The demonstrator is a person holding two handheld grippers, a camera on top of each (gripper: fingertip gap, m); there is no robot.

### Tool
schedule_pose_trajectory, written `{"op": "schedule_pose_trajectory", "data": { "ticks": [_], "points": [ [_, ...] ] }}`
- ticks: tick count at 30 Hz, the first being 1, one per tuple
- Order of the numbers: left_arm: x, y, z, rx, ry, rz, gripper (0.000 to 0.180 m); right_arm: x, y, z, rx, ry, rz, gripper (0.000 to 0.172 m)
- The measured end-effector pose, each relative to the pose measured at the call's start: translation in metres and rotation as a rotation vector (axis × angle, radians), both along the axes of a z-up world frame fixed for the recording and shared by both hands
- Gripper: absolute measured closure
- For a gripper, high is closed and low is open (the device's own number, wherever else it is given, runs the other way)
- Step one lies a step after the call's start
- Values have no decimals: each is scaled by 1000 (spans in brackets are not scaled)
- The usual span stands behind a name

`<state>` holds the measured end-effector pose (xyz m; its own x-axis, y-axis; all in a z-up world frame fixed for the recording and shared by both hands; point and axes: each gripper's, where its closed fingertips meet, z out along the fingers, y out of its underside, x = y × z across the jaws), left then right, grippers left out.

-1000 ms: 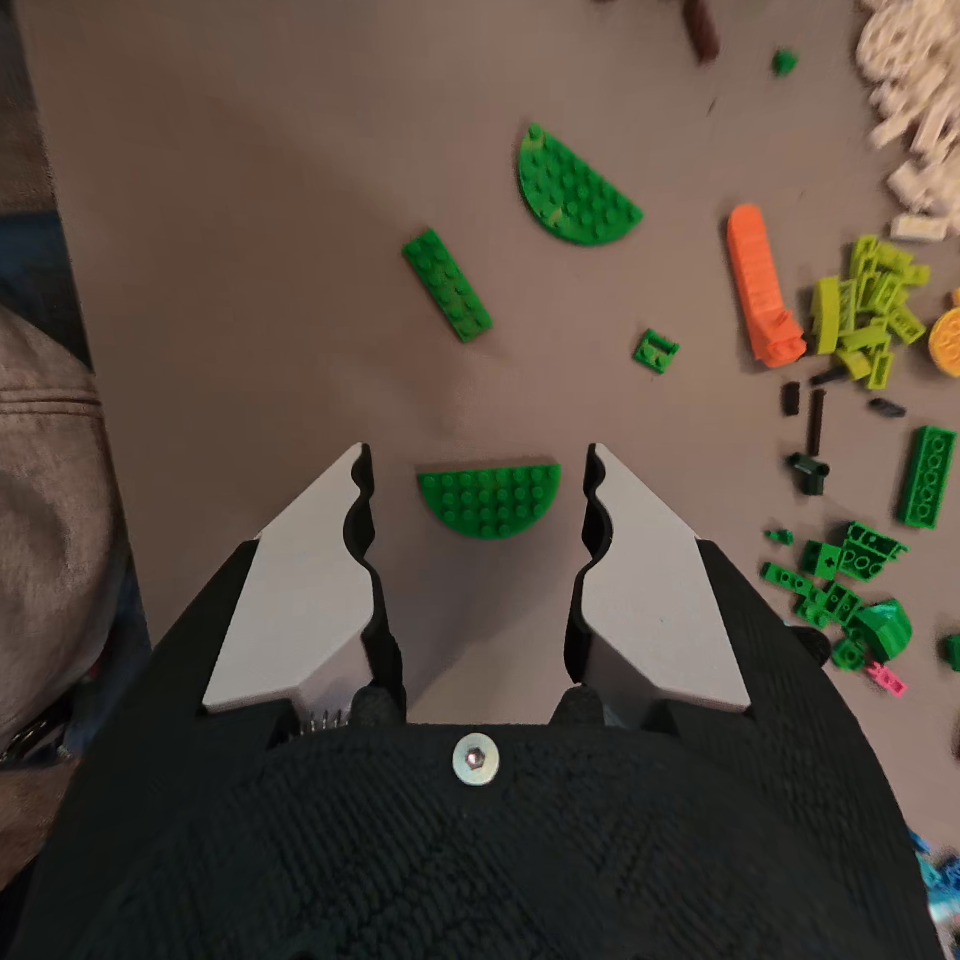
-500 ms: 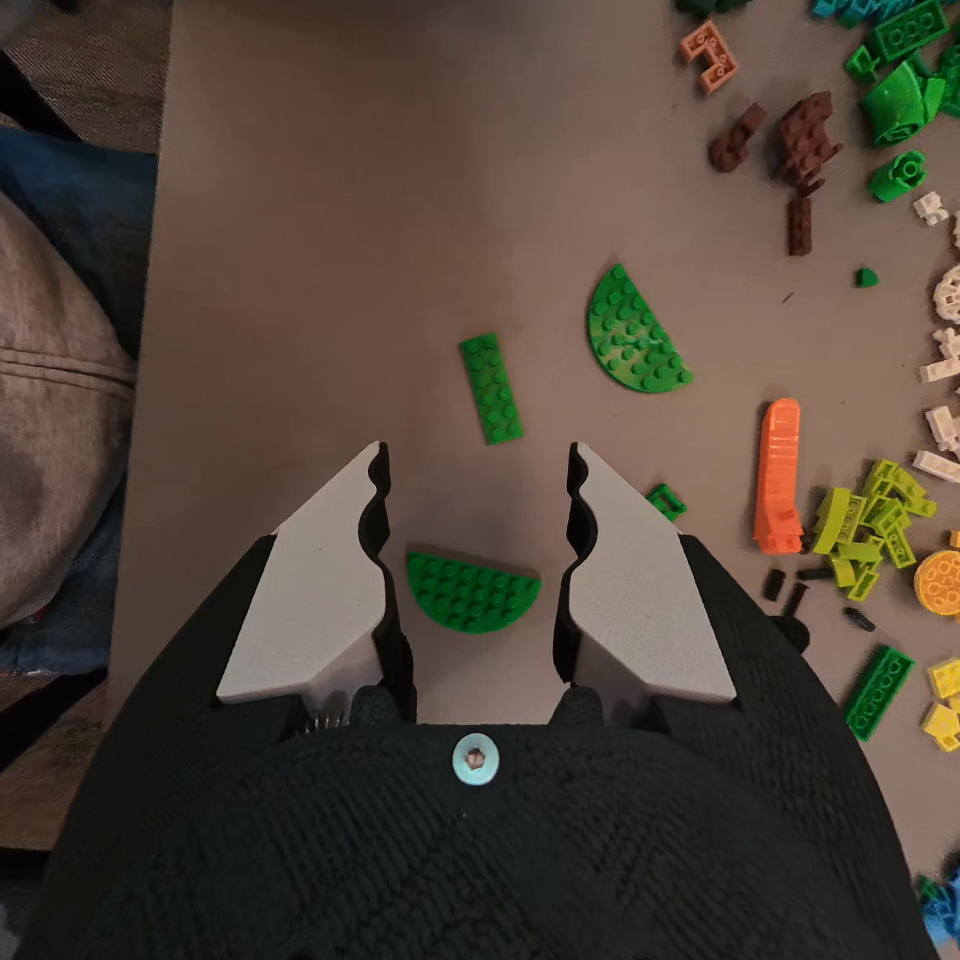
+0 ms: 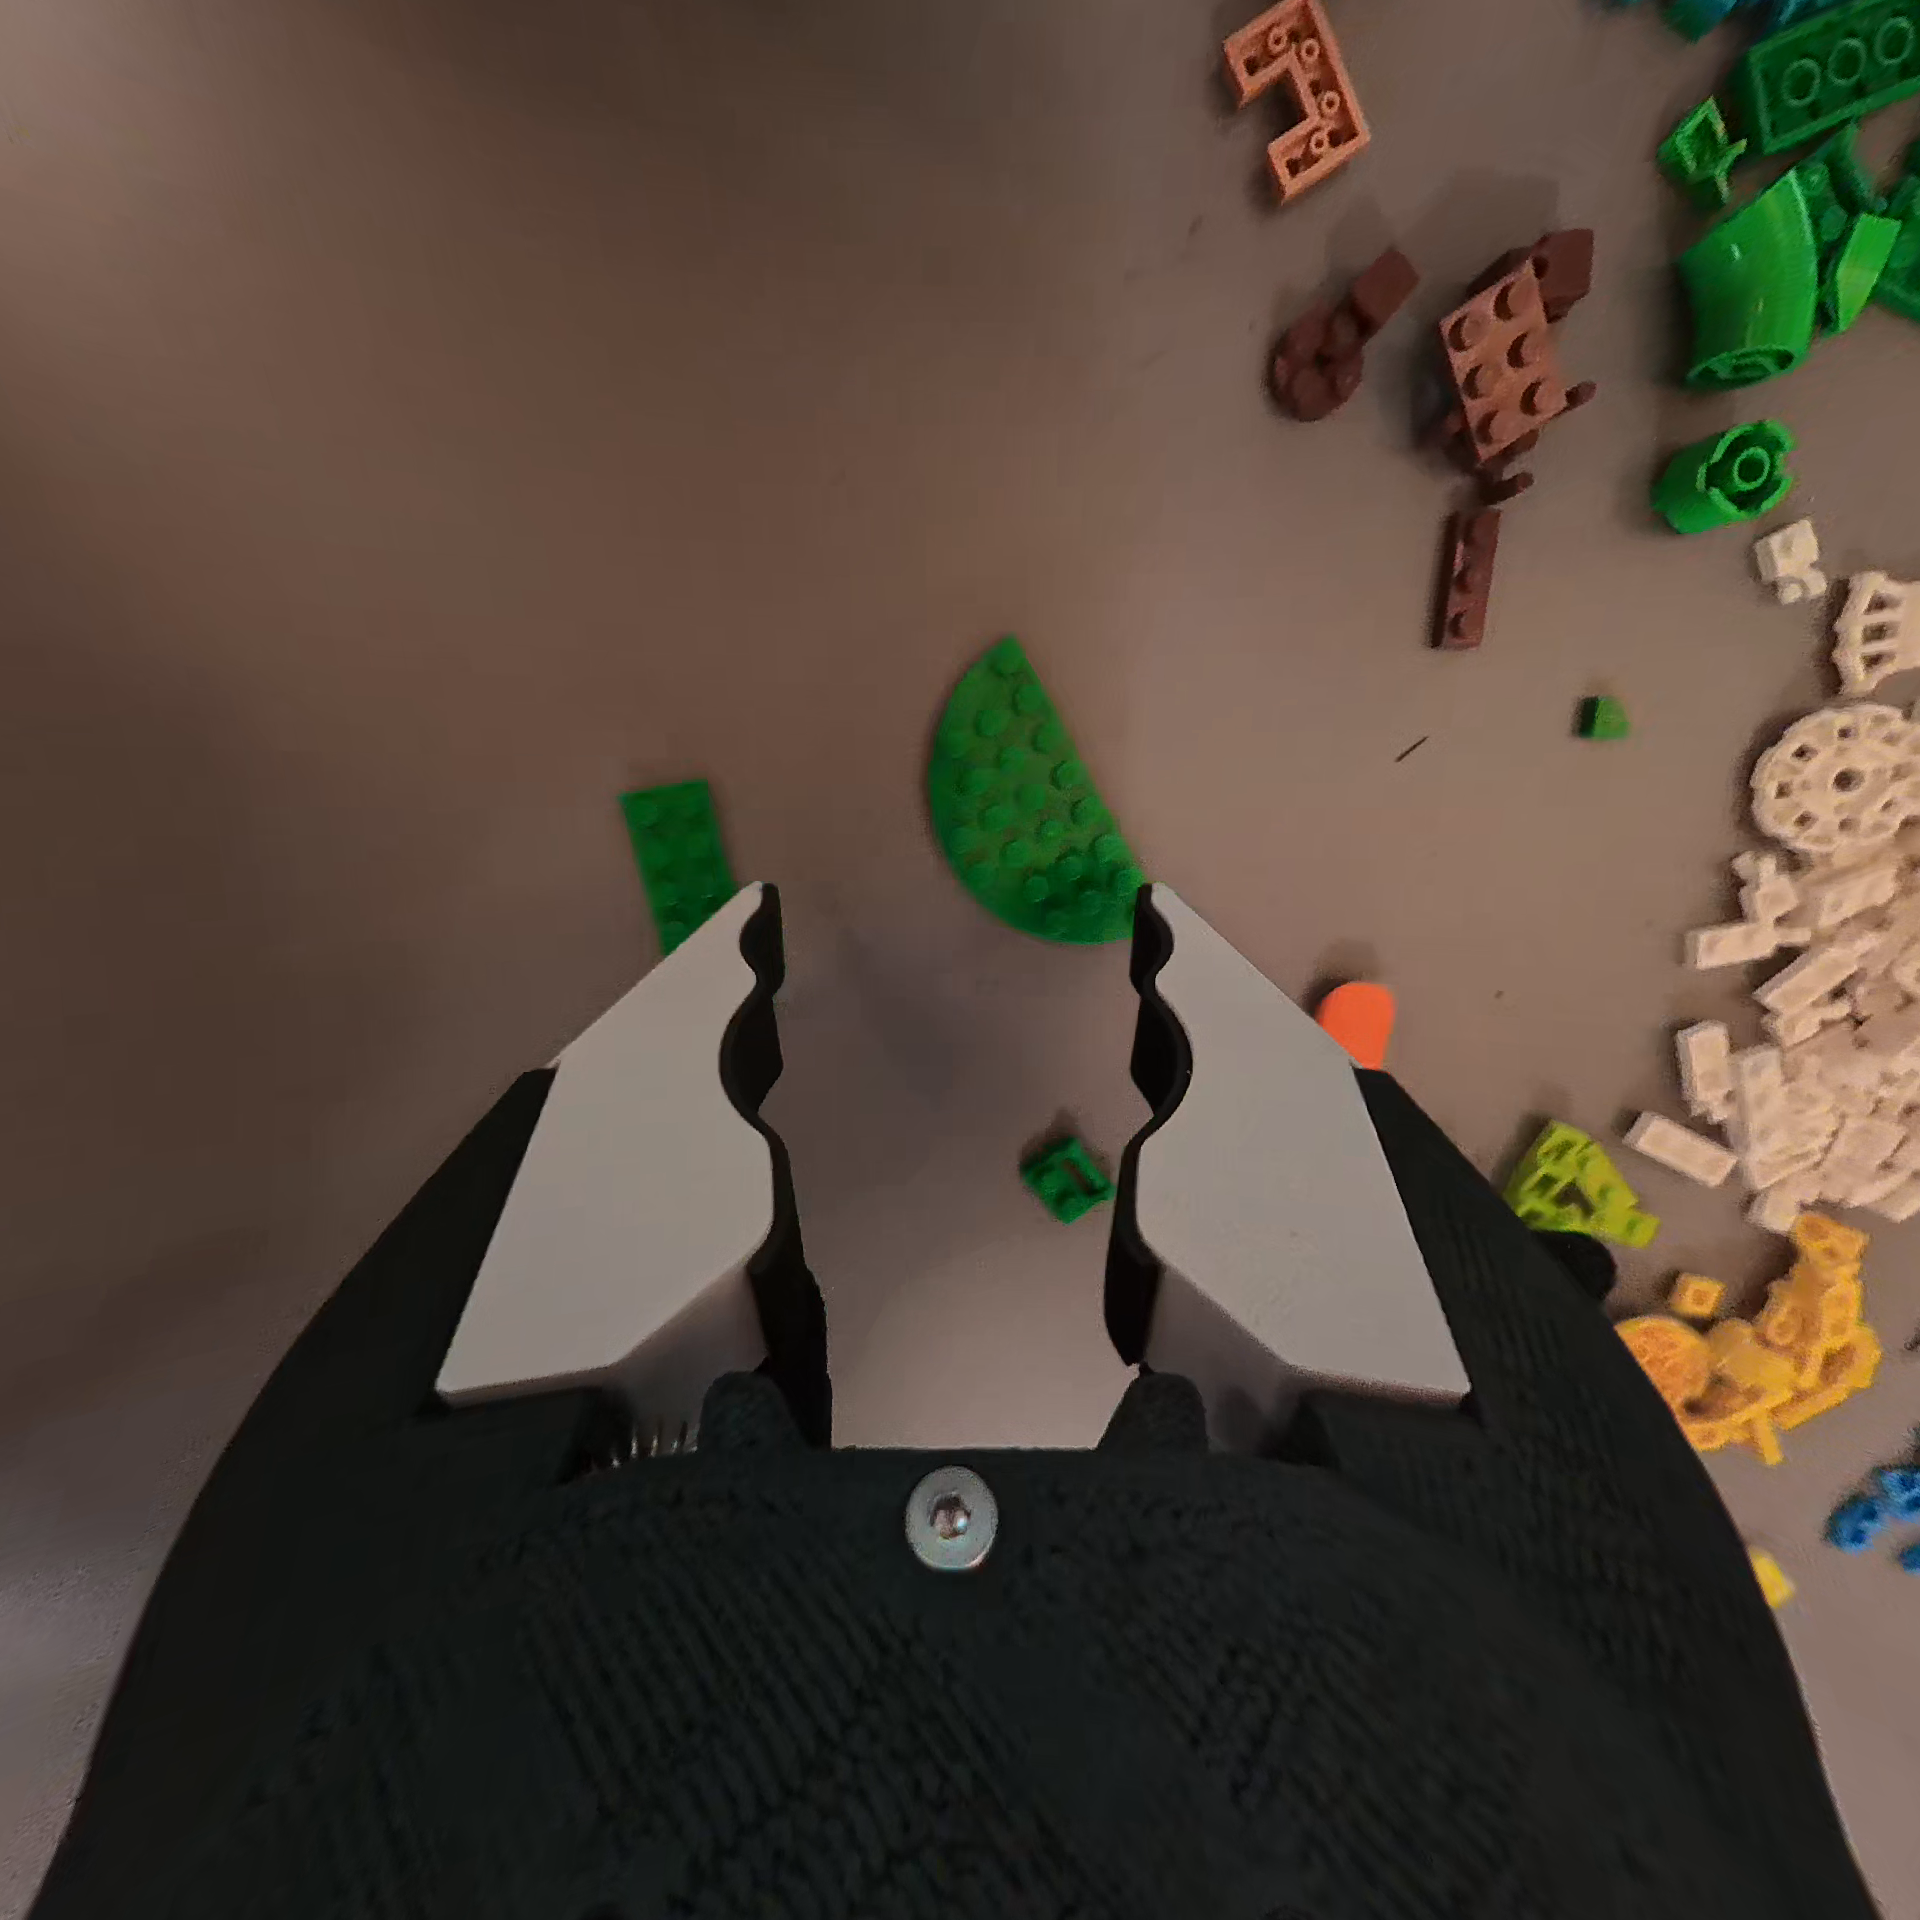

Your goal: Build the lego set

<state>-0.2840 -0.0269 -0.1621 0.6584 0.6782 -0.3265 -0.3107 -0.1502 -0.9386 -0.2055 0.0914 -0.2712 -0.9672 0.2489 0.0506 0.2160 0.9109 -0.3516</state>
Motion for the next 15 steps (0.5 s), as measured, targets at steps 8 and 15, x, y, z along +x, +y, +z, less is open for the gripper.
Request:
{"op": "schedule_pose_trajectory", "data": {
  "ticks": [8, 15],
  "points": [
    [-1, 1, 0, 20, -21, -22, 126, -7, -8, -6, -3, -159, 30, 107],
    [3, 7, -3, -8, -12, -41, 126, 51, -3, 8, -60, -441, -42, 107]
  ]
}}
